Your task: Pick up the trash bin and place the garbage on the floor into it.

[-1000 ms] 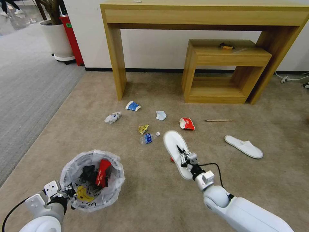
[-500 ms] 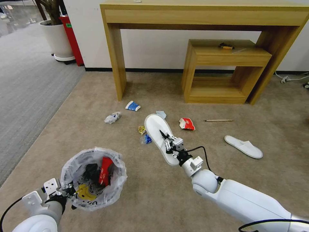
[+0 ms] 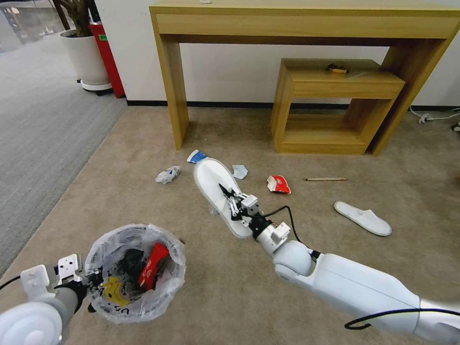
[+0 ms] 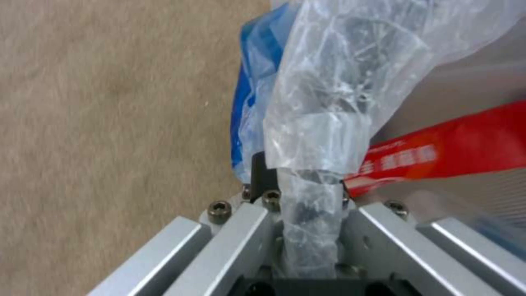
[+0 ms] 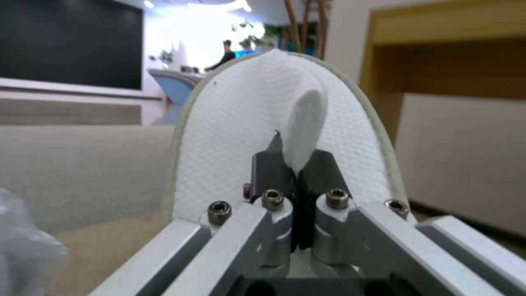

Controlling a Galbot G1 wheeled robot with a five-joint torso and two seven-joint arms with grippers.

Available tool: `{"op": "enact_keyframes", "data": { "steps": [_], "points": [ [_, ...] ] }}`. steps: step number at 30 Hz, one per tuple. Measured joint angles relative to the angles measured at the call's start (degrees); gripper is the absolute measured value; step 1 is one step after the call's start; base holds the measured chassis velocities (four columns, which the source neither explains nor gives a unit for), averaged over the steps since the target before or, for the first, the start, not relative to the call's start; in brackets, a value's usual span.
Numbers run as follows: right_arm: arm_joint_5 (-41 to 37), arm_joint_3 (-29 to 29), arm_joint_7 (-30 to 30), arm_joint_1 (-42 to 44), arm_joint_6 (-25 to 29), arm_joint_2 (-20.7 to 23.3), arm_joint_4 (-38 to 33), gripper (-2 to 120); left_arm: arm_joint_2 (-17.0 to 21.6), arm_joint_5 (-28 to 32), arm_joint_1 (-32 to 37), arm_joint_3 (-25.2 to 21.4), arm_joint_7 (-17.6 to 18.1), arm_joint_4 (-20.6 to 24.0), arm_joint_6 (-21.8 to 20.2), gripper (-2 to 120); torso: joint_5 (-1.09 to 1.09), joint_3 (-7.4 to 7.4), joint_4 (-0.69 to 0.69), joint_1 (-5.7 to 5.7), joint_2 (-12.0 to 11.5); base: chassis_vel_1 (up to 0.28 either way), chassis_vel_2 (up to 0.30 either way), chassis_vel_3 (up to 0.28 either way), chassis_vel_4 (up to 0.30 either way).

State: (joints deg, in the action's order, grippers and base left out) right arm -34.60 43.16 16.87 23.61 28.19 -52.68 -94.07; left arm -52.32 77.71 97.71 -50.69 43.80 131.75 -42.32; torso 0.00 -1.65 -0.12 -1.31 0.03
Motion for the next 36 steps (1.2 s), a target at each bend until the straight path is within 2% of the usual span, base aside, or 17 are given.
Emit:
{"op": "enact_keyframes", "data": {
  "steps": [2, 4, 11, 16, 24, 25, 30, 36],
  "points": [
    [-0.41, 1.9, -0.09, -3.21, 0.04, -1.02, -0.15, 0, 4.1, 3.03, -0.55, -0.38, 1.35, -1.68, 0.01, 0, 0.0, 0.0, 0.0, 0.0, 0.0, 0.0, 0.0, 0.0, 0.0],
    [-0.81, 3.03, -0.01, -4.95, -0.08, -1.68, -0.89, 0, 5.62, 4.19, -1.19, -0.18, 1.7, -3.17, 0.01, 0, 0.0, 0.0, 0.02, 0.0, 0.0, 0.0, 0.0, 0.0, 0.0],
    [-1.76, 5.99, 0.12, -8.59, -0.27, -2.76, -2.13, 0, 5.85, 5.46, -3.93, 0.96, 1.61, -6.31, 0.07, 0, 0.0, -0.01, 0.0, 0.0, 0.0, 0.0, 0.0, 0.0, 0.0],
    [-2.64, 8.21, 0.23, -10.82, -0.27, -4.91, -0.96, 0, 3.58, 6.23, -6.13, 1.63, 1.16, -7.9, 0.11, 0, 0.0, -0.01, 0.01, -0.01, 0.0, 0.0, 0.0, 0.0, 0.0],
    [-3.39, 10.71, 0.28, -13.18, -0.16, -8.21, 0.63, 0, 6.33, 8.21, -5.99, 2.24, 1.5, -9.51, 0.13, 0, 0.0, 0.0, 0.01, 0.0, 0.0, 0.0, 0.0, 0.0, 0.0],
    [-3.92, 11.71, 0.37, -13.93, -0.07, -9.64, 0.73, 0, 7.38, 8.66, -5.94, 2.41, 1.57, -9.77, 0.16, 0, 0.01, 0.0, -0.01, 0.0, 0.0, 0.0, 0.0, 0.0, 0.0],
    [-4.29, 13.83, 1.25, -15.23, -0.15, -14.35, 0.71, 0, 7.92, 9.03, -6.09, 2.71, 1.85, -10.08, 0.17, 0, 0.0, 0.0, 0.01, 0.0, -0.01, 0.0, 0.0, 0.0, 0.0],
    [-4.89, 16.45, 2.12, -16.58, -0.79, -18.0, -0.34, 0, 8.01, 9.04, -6.32, 2.77, 1.86, -10.36, 0.18, 0, 0.0, 0.0, 0.01, 0.0, 0.0, 0.0, 0.0, 0.0, 0.0]
  ]
}}
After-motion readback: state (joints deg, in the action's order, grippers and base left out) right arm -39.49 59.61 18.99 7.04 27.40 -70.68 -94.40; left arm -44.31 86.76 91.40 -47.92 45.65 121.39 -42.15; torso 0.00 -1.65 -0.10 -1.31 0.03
